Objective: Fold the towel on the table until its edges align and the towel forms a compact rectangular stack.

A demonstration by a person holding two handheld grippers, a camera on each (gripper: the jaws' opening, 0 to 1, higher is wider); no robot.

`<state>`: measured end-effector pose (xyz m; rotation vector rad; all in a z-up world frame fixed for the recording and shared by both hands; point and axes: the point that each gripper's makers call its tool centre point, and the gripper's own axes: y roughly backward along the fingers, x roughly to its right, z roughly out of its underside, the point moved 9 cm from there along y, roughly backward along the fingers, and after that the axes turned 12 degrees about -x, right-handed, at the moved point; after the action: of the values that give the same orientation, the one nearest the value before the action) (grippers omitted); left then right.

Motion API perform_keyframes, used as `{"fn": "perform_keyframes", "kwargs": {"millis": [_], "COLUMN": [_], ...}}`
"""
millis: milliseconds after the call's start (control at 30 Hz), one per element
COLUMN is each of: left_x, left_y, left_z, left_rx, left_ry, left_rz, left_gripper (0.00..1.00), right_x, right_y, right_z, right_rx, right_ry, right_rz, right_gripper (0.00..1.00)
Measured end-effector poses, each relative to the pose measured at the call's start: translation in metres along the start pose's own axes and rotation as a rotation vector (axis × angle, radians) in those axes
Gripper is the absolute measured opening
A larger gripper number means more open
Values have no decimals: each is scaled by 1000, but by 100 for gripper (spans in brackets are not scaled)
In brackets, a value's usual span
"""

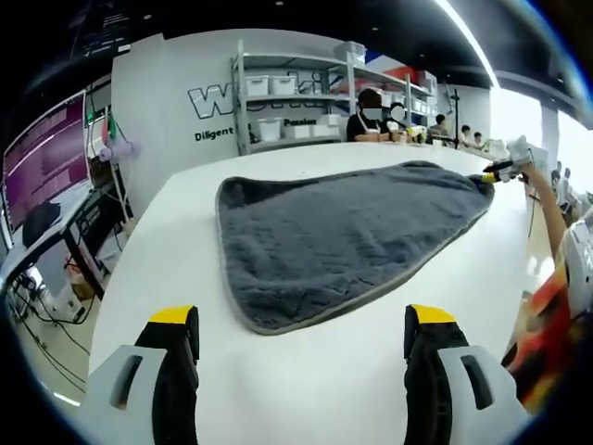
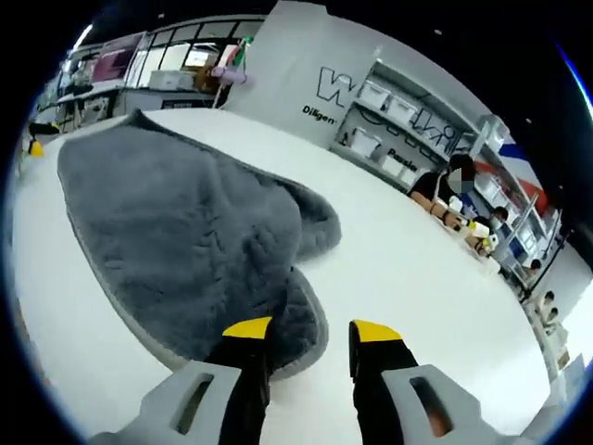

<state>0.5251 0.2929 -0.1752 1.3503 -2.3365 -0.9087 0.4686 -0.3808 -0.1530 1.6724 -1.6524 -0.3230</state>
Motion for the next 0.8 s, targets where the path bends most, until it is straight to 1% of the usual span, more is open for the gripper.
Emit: {"fn": "perform_keyframes", "kwargs": {"millis": [33, 67, 133, 200, 300, 400, 500, 600, 633, 700, 733, 767, 800], "left_x": [0, 0, 2, 2, 3, 3, 1, -1, -1, -2, -2, -2, -2], "left_y": [0, 0, -1, 0, 1, 3, 6, 9, 10, 11, 12, 12, 13], "left_z": [0, 0, 0, 0, 0, 1, 3, 4, 4, 4, 4, 4, 4], "left_rx": [0, 0, 0, 0, 1, 1, 0, -7, -8, -7, -7, -7, -8], "left_ry": [0, 0, 0, 1, 2, 4, 10, 10, 9, 11, 11, 11, 10], "left_rz": [0, 0, -1, -3, -6, -11, -18, -29, -32, -35, -35, -36, -38], "left_gripper": [90, 90, 90, 90, 90, 90, 90, 90, 90, 90, 90, 90, 90], "right_x": [2, 5, 13, 24, 36, 47, 51, 63, 58, 57, 50, 48, 39], "right_y": [0, 0, -5, -14, -30, -54, -75, -100, -103, -114, -120, -125, -130], "right_z": [-6, -10, -21, -31, -44, -58, -66, -73, -71, -72, -71, -71, -68], "right_rx": [25, 35, 35, 21, 17, 14, 10, -4, -7, -27, -31, -43, -64], "right_ry": [-7, -10, 1, 16, 1, -38, -75, -135, -148, -172, -175, -180, -187], "right_rz": [-36, -49, -37, -22, -45, -82, -99, -118, -123, -152, -170, -184, -192], "right_gripper": [31, 31, 30, 29, 26, 24, 24, 23, 22, 21, 21, 21, 21]}}
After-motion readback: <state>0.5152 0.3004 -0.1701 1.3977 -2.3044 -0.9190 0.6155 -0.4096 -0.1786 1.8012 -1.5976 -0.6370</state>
